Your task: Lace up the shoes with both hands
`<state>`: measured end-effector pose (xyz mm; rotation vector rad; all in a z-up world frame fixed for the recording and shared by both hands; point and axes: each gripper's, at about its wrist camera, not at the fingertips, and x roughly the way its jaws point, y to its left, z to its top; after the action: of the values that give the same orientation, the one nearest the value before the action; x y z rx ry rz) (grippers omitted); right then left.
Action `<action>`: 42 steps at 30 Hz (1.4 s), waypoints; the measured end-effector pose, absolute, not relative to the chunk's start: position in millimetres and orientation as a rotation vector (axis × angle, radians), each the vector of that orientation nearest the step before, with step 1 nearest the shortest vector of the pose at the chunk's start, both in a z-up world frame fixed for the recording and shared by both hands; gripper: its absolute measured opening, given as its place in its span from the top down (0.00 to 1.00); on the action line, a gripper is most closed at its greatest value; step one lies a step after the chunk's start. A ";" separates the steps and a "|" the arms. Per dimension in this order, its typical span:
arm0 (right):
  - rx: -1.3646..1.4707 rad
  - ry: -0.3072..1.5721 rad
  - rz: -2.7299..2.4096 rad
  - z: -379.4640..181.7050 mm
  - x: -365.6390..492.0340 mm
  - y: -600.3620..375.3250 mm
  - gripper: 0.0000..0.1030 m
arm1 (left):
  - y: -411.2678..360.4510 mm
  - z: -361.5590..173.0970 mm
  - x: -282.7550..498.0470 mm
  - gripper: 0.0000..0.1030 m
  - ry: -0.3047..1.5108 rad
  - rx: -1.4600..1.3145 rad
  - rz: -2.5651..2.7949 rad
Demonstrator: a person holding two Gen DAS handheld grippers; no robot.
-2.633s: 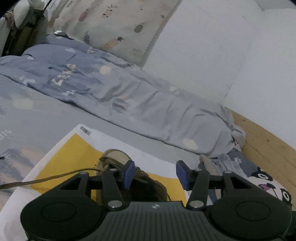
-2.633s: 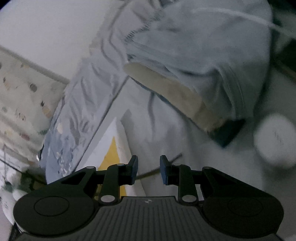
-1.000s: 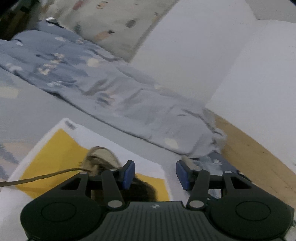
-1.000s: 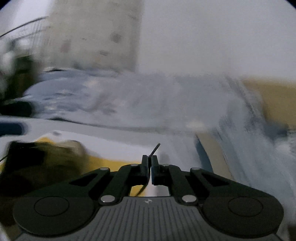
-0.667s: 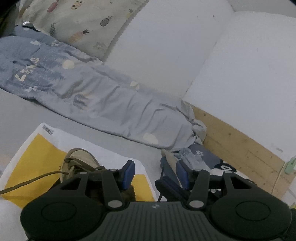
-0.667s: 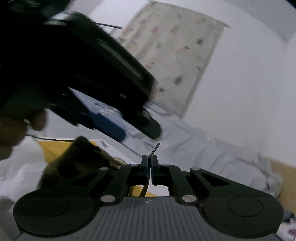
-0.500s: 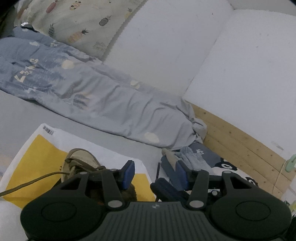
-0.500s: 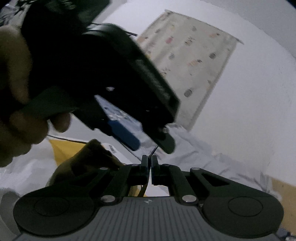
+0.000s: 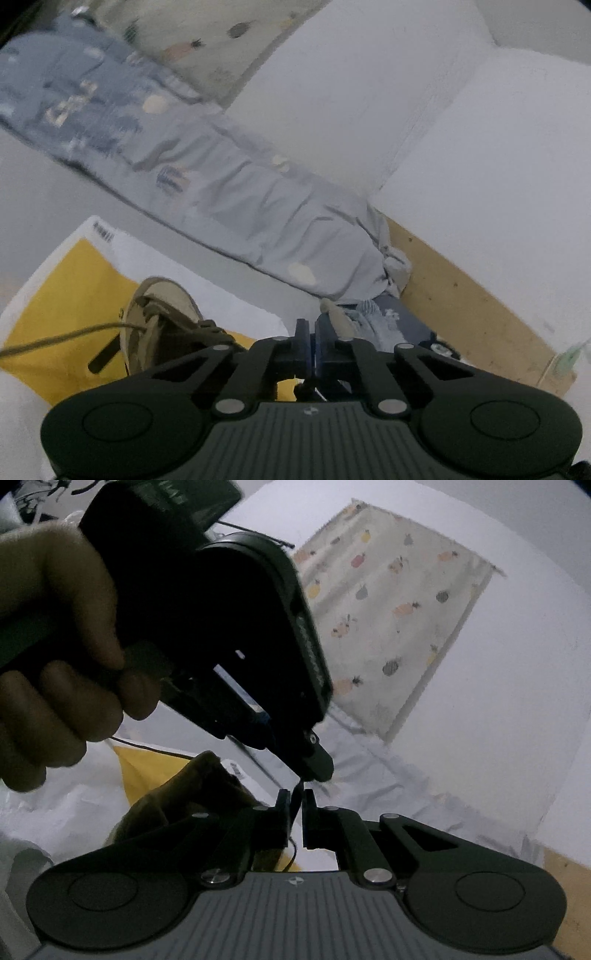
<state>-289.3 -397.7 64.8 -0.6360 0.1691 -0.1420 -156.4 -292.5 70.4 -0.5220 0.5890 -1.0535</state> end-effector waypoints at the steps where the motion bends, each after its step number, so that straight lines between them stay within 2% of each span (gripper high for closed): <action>1: -0.619 0.178 -0.142 67.2 -288.0 -398.6 0.92 | -290.8 70.0 -154.8 0.99 0.591 -0.535 -1.048; 3: -0.575 0.187 -0.141 74.8 -287.9 -401.2 0.88 | -287.9 69.8 -152.6 0.99 0.595 -0.555 -1.046; 18: -0.438 0.224 -0.168 89.8 -298.3 -394.3 0.88 | -291.7 69.1 -157.5 0.99 0.583 -0.559 -1.083; 23: -0.420 0.221 -0.157 92.1 -300.0 -392.9 0.88 | -288.6 75.9 -163.0 0.99 0.508 -0.553 -1.130; 35: -0.177 0.198 -0.087 114.7 -308.9 -433.1 0.88 | -288.1 83.7 -168.1 0.99 0.447 -0.522 -1.207; 42: -0.145 0.211 -0.052 119.9 -313.4 -444.3 0.90 | -291.0 84.8 -170.1 0.99 0.440 -0.485 -1.226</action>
<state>-313.4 -444.3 119.9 -0.1455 0.2114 -0.0520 -170.1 -291.0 84.8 -0.4847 0.4395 -1.2256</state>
